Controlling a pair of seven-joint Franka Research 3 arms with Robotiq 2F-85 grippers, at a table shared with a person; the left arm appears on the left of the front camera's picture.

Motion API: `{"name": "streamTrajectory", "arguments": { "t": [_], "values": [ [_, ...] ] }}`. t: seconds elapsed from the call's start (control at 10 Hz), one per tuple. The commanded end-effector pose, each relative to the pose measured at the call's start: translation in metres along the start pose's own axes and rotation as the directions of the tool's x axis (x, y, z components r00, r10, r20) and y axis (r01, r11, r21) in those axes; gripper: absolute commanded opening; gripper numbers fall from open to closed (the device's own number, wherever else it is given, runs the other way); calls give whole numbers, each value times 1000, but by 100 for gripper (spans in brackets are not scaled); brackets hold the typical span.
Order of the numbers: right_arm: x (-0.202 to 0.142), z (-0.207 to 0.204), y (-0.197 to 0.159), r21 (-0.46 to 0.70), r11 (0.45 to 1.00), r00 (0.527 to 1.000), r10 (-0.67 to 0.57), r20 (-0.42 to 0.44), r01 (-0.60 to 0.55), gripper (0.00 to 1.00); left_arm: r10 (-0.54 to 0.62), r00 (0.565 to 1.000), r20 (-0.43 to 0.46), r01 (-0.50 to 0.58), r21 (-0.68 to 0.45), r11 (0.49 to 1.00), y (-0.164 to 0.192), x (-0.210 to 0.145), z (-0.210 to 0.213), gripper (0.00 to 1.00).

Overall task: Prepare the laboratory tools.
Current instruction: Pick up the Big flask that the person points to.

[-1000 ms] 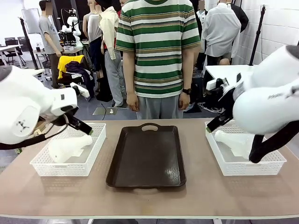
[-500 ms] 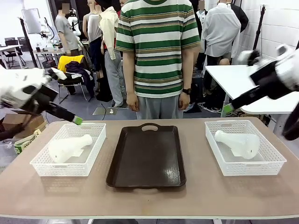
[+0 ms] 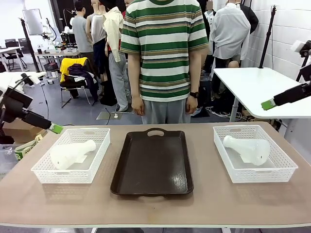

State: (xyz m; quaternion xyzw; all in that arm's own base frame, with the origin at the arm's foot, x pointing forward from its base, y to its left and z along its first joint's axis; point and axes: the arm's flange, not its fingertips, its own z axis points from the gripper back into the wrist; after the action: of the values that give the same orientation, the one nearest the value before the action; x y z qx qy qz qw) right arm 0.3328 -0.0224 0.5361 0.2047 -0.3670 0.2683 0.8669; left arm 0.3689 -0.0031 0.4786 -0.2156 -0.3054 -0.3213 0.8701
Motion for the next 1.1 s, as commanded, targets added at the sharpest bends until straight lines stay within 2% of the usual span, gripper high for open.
{"name": "streamTrajectory", "arguments": {
  "t": [0.0, 0.7, 0.8, 1.0],
  "values": [
    [-15, -3, 1, 29, 1000, 1000, 2, 13, -3, 100, -6, 999, 36, 7, -43, 999, -4, -13, 2, 100],
    [-15, -11, -6, 22, 1000, 1000, -12, -19, 12, 100, 9, 998, 63, -5, -58, 998, 5, -12, 2, 100],
    [-14, -13, -7, 19, 1000, 1000, -23, -21, 24, 100, 29, 997, 76, -21, -100, 995, 7, -11, 3, 100],
    [-6, -4, -6, 7, 1000, 999, -25, -21, 25, 100, 16, 998, 60, -12, -59, 998, 3, -6, 5, 100]
  ]
}}
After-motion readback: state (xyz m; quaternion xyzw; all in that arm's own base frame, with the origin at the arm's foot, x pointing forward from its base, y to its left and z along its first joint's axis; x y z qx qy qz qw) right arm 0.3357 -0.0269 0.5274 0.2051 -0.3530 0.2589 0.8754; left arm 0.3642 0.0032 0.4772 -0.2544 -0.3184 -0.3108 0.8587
